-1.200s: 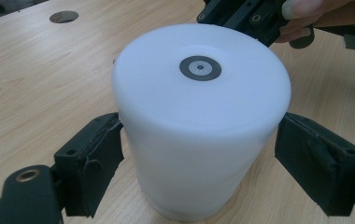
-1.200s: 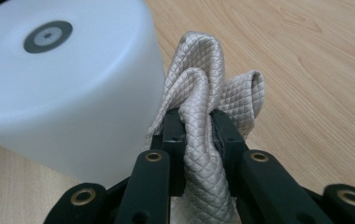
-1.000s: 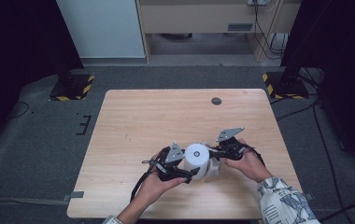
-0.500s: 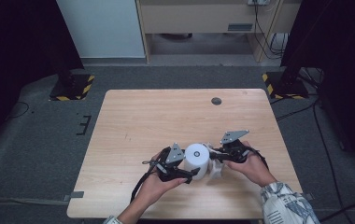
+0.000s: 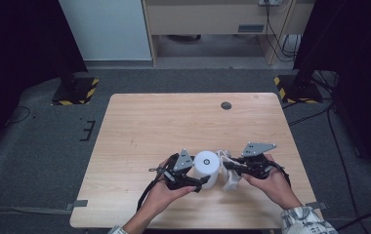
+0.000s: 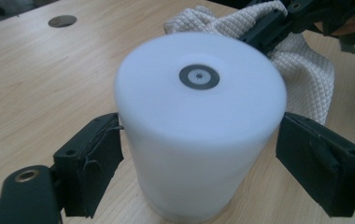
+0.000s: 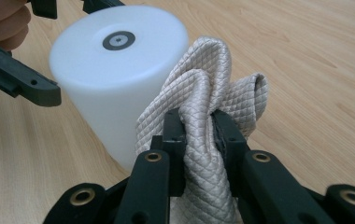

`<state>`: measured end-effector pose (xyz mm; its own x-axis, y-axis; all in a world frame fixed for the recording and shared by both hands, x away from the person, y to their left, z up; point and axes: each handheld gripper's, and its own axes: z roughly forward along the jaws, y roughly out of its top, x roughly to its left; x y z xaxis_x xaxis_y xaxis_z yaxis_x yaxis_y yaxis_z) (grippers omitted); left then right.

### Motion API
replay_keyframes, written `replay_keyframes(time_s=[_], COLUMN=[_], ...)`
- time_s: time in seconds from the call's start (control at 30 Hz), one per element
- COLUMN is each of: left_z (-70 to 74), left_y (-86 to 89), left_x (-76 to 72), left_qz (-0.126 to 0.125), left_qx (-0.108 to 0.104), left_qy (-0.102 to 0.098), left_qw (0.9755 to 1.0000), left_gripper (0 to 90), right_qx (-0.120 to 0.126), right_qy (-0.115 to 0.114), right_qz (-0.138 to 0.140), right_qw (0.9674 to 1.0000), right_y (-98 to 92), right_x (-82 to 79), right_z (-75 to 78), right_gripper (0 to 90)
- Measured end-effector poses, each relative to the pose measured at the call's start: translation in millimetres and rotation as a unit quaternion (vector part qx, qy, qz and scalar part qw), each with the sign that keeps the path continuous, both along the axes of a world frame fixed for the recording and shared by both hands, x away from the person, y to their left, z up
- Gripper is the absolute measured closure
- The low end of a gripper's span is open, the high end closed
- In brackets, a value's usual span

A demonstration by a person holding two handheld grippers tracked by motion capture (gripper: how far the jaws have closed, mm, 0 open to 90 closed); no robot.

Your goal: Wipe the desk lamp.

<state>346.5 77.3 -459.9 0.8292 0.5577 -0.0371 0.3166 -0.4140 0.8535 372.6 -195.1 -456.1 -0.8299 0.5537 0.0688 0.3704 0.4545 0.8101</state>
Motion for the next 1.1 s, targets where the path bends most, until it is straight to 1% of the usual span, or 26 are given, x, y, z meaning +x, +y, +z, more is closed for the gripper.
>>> replay_keyframes(time_s=[0.07,0.2,0.27,0.3,0.4,0.5,0.53,0.6,0.67,0.7,0.73,0.77,0.83,0.93,1.0,1.1], left_z=[4.8,18.3,22.2,23.0,21.5,21.3,22.4,24.9,26.2,26.3,25.7,25.0,23.7,21.3,19.0,17.5], left_y=[0.6,-3.6,-7.7,-9.4,-10.7,-10.5,-10.5,-10.8,-11.6,-12.2,-13.0,-13.5,-14.1,-14.7,-15.2,-16.3], left_x=[0.4,2.8,4.4,5.5,9.1,12.7,13.8,16.5,18.3,18.4,18.2,18.2,19.1,20.6,21.5,21.3], left_qz=[-0.001,-0.009,-0.018,-0.018,-0.016,-0.018,-0.017,-0.019,-0.027,-0.033,-0.035,-0.036,-0.036,-0.038,-0.041,-0.042], left_qx=[-0.003,0.000,0.008,0.013,0.016,0.011,0.006,0.007,0.005,0.007,0.010,0.015,0.017,0.026,0.034,0.042], left_qy=[-0.004,-0.015,-0.018,-0.020,-0.015,-0.006,-0.004,-0.005,0.000,0.002,0.001,-0.001,0.001,0.002,0.005,0.002], left_qw=[1.0000,0.9999,0.9996,0.9996,0.9996,0.9998,0.9998,0.9998,0.9996,0.9994,0.9993,0.9992,0.9992,0.9989,0.9986,0.9982], left_gripper=[13.3,12.8,12.0,11.5,11.2,10.6,11.2,13.3,12.8,12.2,11.0,9.6,8.1,8.2,9.0,8.7], right_qx=[0.004,0.009,0.012,0.012,0.016,0.016,0.016,0.016,0.016,0.017,0.018,0.019,0.019,0.021,0.025,0.041], right_qy=[-0.003,-0.007,-0.007,-0.007,-0.007,-0.006,-0.007,-0.006,-0.007,-0.007,-0.006,-0.007,-0.006,-0.007,-0.009,-0.012], right_qz=[-0.005,-0.011,-0.013,-0.014,-0.015,-0.015,-0.015,-0.017,-0.018,-0.020,-0.021,-0.022,-0.021,-0.022,-0.023,-0.029], right_qw=[1.0000,0.9999,0.9998,0.9998,0.9997,0.9997,0.9997,0.9997,0.9997,0.9996,0.9996,0.9996,0.9996,0.9995,0.9994,0.9987], right_y=[-0.4,0.1,0.8,1.4,3.3,3.9,3.8,3.3,3.5,3.5,3.4,3.6,4.1,4.6,3.7,1.7], right_x=[-2.3,-6.0,-6.8,-7.1,-7.4,-6.4,-5.8,-5.2,-5.8,-6.0,-6.4,-6.5,-6.4,-6.1,-6.6,-8.4], right_z=[2.1,5.7,6.1,6.1,5.4,4.4,4.3,4.4,4.7,4.9,5.1,5.2,5.1,6.0,7.5,11.0], right_gripper=[78.0,78.0,77.9,78.0,77.9,77.8,77.8,77.7,77.5,77.5,77.5,77.5,77.5,77.5,77.5,77.5])
